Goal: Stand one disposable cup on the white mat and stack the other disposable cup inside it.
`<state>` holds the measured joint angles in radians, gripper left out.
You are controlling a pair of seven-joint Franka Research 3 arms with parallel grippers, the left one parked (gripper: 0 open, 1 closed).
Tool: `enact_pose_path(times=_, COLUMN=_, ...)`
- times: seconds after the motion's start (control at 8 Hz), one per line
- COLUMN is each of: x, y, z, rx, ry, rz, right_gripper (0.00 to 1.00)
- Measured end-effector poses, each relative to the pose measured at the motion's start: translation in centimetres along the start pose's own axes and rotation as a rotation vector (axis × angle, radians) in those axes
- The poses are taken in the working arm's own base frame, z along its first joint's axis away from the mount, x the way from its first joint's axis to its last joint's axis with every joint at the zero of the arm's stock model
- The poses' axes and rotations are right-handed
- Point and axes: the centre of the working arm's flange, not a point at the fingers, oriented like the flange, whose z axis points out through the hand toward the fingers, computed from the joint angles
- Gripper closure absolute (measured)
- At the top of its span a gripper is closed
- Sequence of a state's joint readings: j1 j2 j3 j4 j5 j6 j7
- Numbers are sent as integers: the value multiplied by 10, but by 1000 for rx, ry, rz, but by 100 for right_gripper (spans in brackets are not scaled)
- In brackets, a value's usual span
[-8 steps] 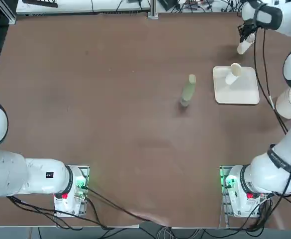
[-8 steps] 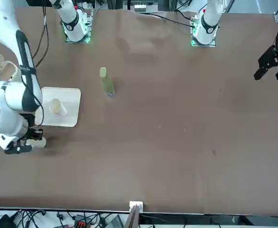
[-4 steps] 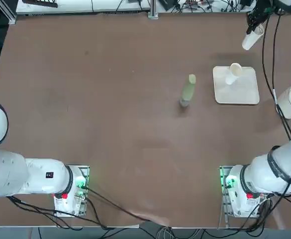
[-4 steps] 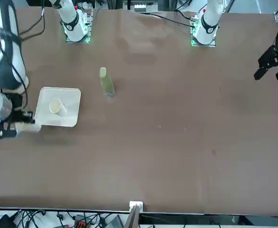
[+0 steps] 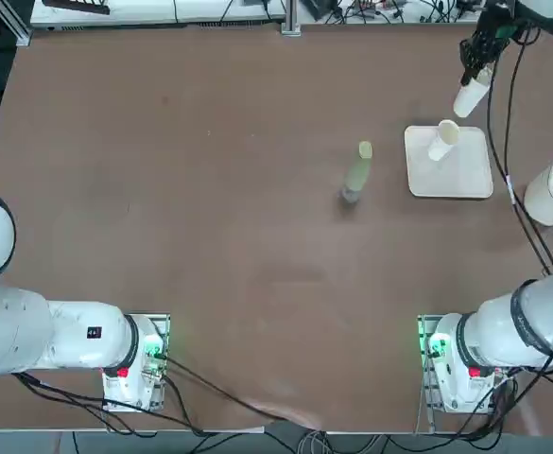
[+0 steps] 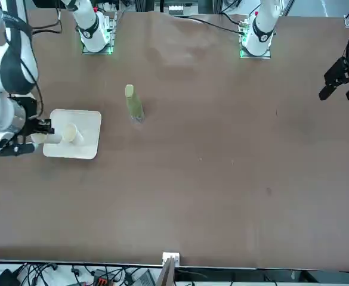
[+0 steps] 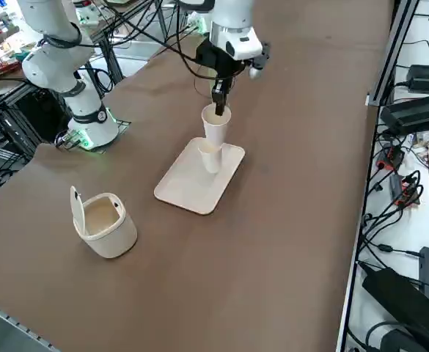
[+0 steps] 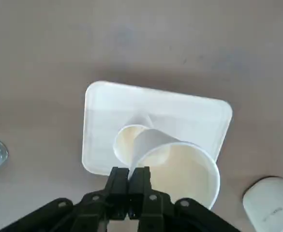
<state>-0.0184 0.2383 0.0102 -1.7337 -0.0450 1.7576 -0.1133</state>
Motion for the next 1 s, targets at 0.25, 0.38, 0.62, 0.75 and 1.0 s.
enact_pose_path(times=0.25, x=-3, y=-7, z=22, rx=3, ry=-38, rz=-11, right_gripper=99)
enact_pose_path(times=0.38, x=-4, y=-9, z=31, rx=5, ry=-52, rz=-14, right_gripper=99)
enact_pose_path(times=0.62, x=-6, y=-12, z=51, rx=6, ry=-66, rz=-19, right_gripper=97)
enact_pose_path(times=0.75, x=-7, y=-13, z=57, rx=7, ry=-70, rz=-20, right_gripper=96)
enact_pose_path(times=1.0, x=-5, y=-13, z=58, rx=5, ry=-50, rz=-21, right_gripper=85)
